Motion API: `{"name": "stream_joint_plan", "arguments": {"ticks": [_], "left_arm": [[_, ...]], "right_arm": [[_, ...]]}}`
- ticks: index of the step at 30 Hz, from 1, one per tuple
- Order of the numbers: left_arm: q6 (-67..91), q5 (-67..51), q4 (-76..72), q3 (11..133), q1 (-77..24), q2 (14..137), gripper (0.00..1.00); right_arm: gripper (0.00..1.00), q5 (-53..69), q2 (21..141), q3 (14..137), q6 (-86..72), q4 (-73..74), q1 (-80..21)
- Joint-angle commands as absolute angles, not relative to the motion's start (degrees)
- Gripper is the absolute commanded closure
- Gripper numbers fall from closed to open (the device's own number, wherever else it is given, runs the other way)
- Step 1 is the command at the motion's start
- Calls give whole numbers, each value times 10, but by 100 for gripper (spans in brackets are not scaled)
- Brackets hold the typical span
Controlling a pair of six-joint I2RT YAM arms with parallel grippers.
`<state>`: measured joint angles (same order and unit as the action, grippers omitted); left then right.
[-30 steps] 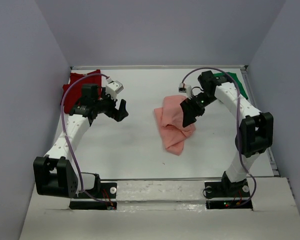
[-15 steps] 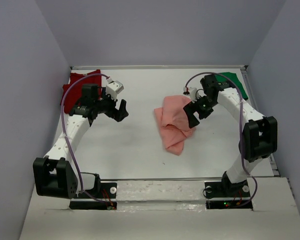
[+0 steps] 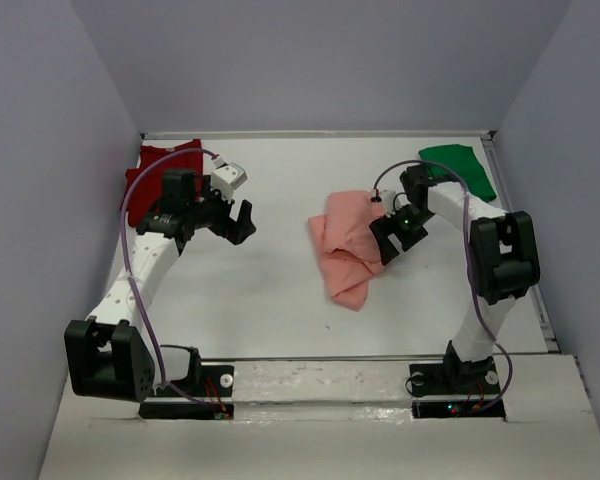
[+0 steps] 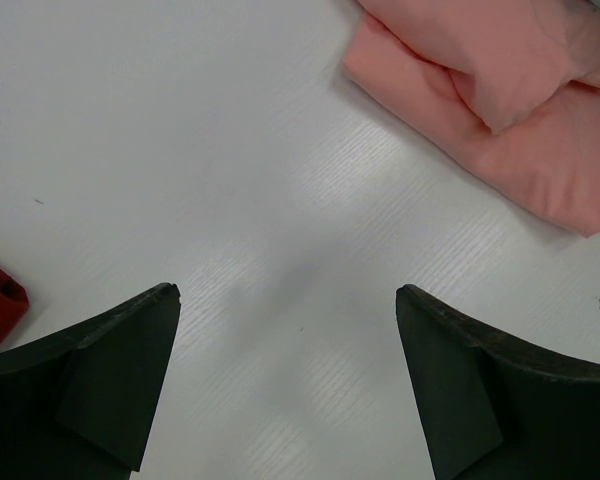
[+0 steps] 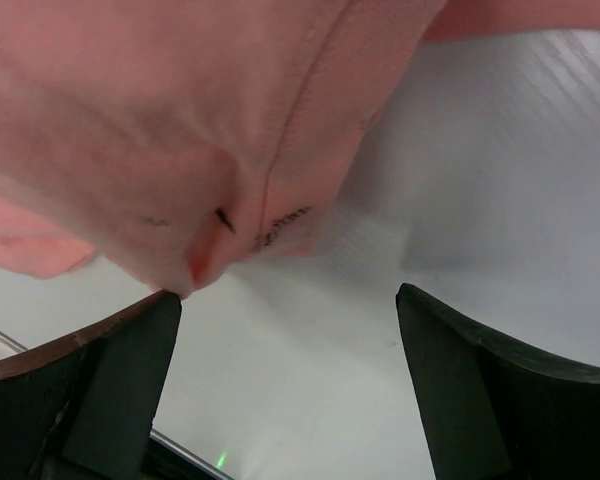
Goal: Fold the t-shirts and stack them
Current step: Flatten out the tshirt
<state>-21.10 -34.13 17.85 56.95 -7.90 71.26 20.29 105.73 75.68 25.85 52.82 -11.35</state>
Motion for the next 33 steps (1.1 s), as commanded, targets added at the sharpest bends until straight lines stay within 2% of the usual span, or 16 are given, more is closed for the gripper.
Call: {"name": "stream_joint_plan", "arguments": {"ticks": [1,16,23,25,26,27,28,33], "left_arm": [[-217,-345,177,566,-82,692,1],[-217,-344,175,570,-82,704,1],[-217,-343,174,570,-82,704,1],[-216,-344,175,571,-82,705,1],[-215,-344,175,572,-82,705,1],[-215,-344,175,573,-82,704,1],[-215,-344,175,573,-81,704,1],[-216,-341,178,571,-82,700,1]], "right_arm": [[7,203,1085,768,255,494,-102],[18,264,1114,791,242,499,-102],[34,343,1114,779,262,530,-102],[45,353,1117,779,269,535,-102],[57,353,1119,780,269,536,-102],[87,352,1120,780,269,536,-102],[100,350,1121,781,267,536,-102],[100,329,1120,790,267,543,-102]]}}
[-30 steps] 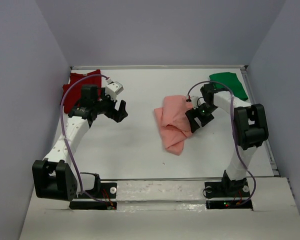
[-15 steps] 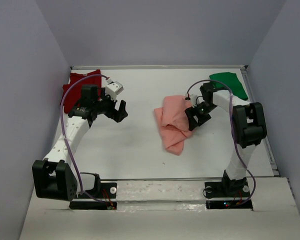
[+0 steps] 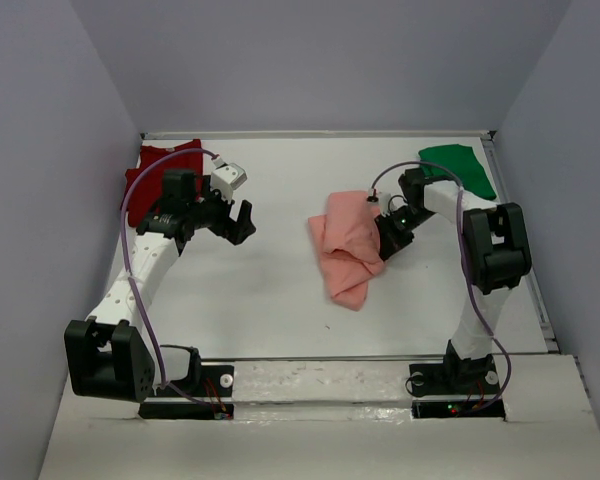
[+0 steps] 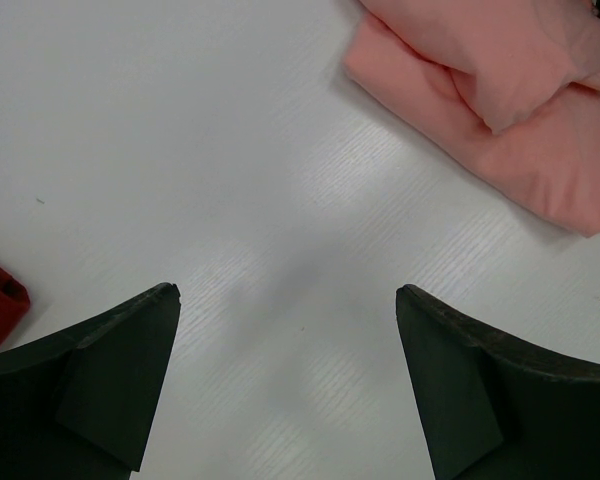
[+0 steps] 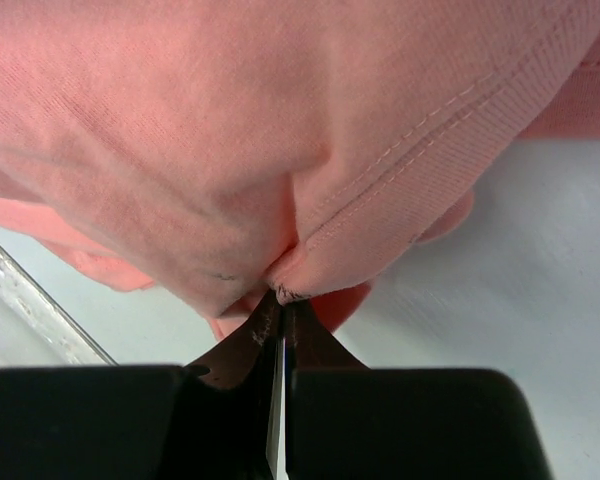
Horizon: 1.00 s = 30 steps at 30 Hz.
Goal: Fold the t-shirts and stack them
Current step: Flatten out the tshirt
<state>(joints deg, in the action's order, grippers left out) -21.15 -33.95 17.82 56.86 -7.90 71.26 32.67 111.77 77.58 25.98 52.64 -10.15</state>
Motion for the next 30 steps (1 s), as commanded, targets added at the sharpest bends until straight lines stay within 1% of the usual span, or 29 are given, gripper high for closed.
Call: {"name": "stream_joint_plan", "arguments": {"ticks": [1,2,4,5,6,8,14,17,18,20,23,24,27,30], "left_arm": [[-218,-341,178,570,-82,698,1],[-218,-341,178,570,-82,698,1],[-217,-343,178,570,-82,698,1],[-217,-344,178,569,-82,698,1],[-218,-345,178,569,-82,698,3],[-218,-351,178,570,-82,700,7],[-220,-354,177,570,-82,700,14],[-220,-355,175,568,-82,698,21],[-220,-356,175,567,-82,698,21],[-220,-359,175,567,-82,698,22],[-219,-359,176,567,-81,697,21],[-220,-359,176,567,-82,699,19],[-219,-361,178,568,-82,699,16],[-221,-362,178,568,-82,699,14]], "right_arm": [[100,317,1115,793,264,538,-102],[100,305,1111,795,261,535,-102],[100,228,1089,806,250,523,-102],[100,228,1080,812,244,518,-102],[100,189,1060,818,240,515,-102],[100,150,1042,852,232,515,-102],[100,63,997,952,235,540,-97],[100,14,986,985,240,552,-91],[100,3,983,987,242,553,-91],[100,-69,977,985,254,550,-91],[100,-126,969,949,270,521,-86],[100,-155,963,937,273,513,-86],[100,-198,956,891,281,483,-74],[100,-248,955,840,293,431,-55]]}}
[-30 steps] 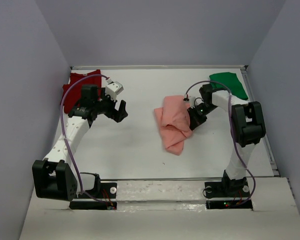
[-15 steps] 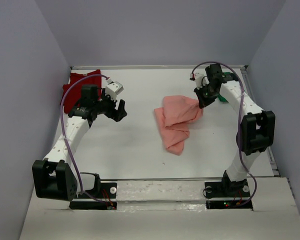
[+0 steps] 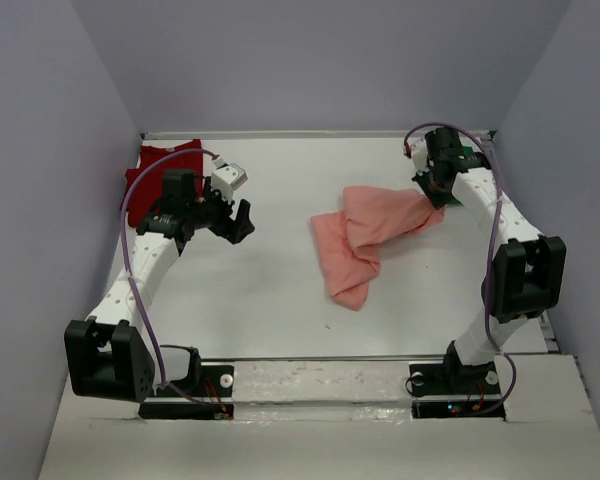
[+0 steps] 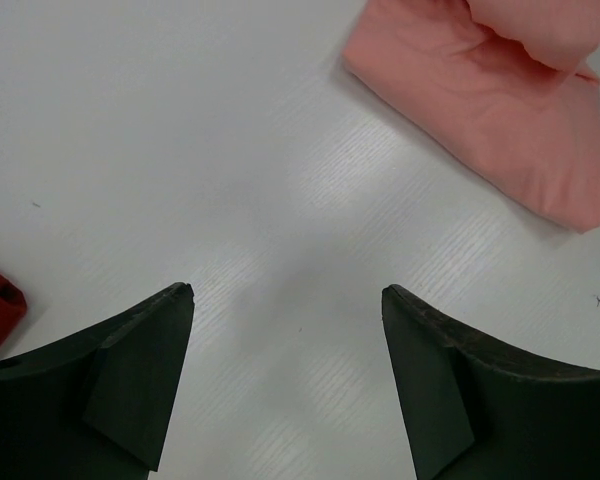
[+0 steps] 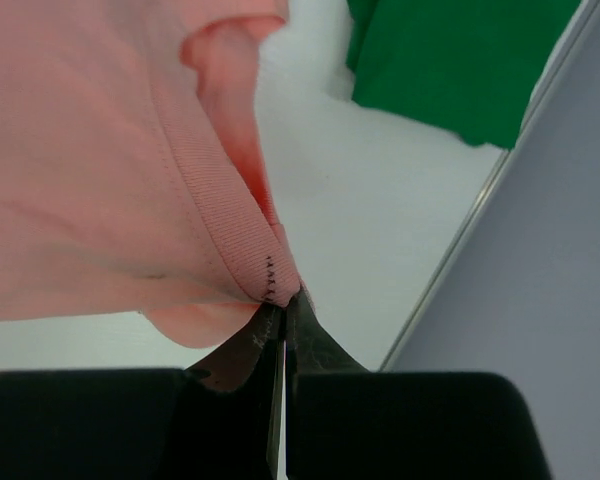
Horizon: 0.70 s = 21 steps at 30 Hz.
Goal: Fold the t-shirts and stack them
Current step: Flatten out the tshirt
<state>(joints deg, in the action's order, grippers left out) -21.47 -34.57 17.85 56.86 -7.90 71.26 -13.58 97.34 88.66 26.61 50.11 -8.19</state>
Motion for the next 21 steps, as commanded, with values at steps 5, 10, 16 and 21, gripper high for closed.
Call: {"name": "stream_joint_plan", "arguments": {"ticks": [5,10,16,21], "left_arm": [[-221,-359,179,567,-82,698,14],[-219,-366,179,567,-83,704,14],[-222,-359,181,566,-93,712,13],[-230,-354,192,568,-98,717,13]], "right_arm": [[100,-292,975,807,306,361,-9],[100,-337,993,789,335,306,25],[100,-383,1028,758,381,246,47],[100,-376,1048,728,380,240,47]]}}
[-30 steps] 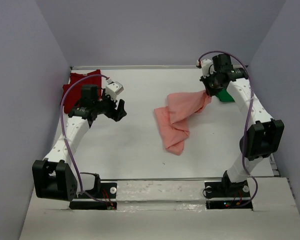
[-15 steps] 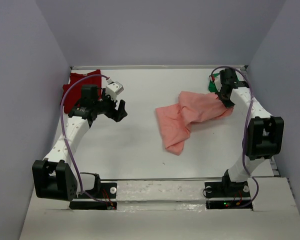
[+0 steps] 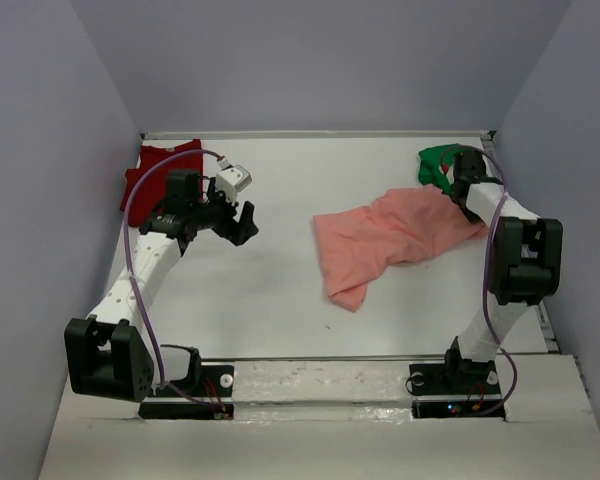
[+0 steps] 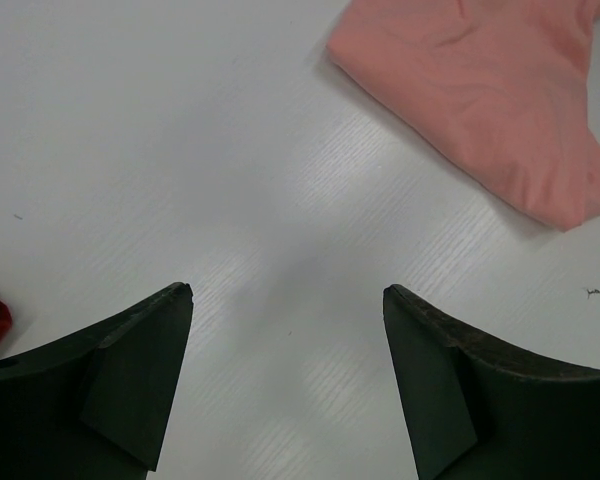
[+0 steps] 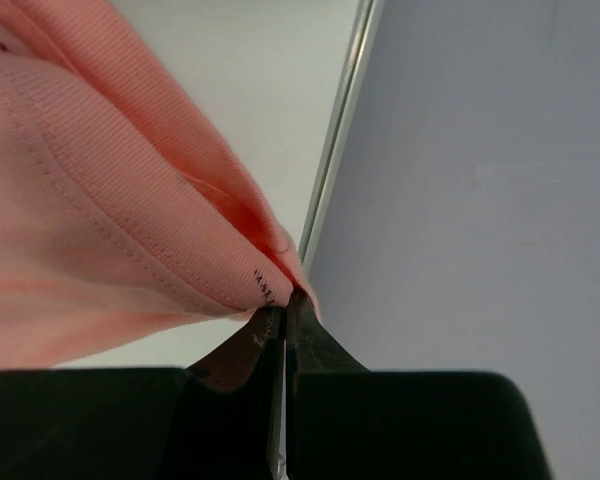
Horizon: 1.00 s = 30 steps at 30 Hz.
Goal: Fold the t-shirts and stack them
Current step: Flatten out the tshirt
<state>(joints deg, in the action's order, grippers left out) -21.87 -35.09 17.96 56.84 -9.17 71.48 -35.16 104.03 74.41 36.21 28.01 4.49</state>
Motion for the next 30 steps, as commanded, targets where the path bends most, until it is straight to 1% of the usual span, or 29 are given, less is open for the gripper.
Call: {"name": "stream_joint_plan", "arguments": {"ticks": [1,6,7,8,10,11,12,14,20,24,25,26,29,30], "left_arm": [[-231,-348,193,568,-100,718,14],[-235,-342,197,570,-107,718,13],[-236,-340,199,570,-112,719,13],[-236,-338,200,570,-114,720,13],[-238,-336,203,570,-122,720,13],[-239,-337,203,570,-126,722,12],[-239,-339,205,571,-128,722,11],[-240,-345,207,574,-139,729,10],[-233,-377,227,598,-172,772,11],[-242,-419,271,630,-223,837,22],[-245,-424,284,635,-252,849,24],[-254,-427,292,649,-267,873,26],[-268,-464,327,672,-317,910,26],[-280,-475,337,687,-327,935,28]], "right_arm": [[100,-374,1050,725,378,240,47],[100,-371,1060,715,375,239,47],[82,-370,1060,715,374,239,47],[50,-364,1056,716,372,242,47],[21,-351,1043,732,358,257,47],[8,-343,1036,740,352,268,47],[1,-320,1021,751,346,280,47],[0,-303,1006,787,332,313,47],[0,-188,963,887,276,412,47],[0,-147,952,906,260,438,47],[0,-147,954,906,256,443,47],[0,-149,954,906,255,443,47],[0,-155,955,889,254,443,47],[0,-152,953,882,254,443,47]]}}
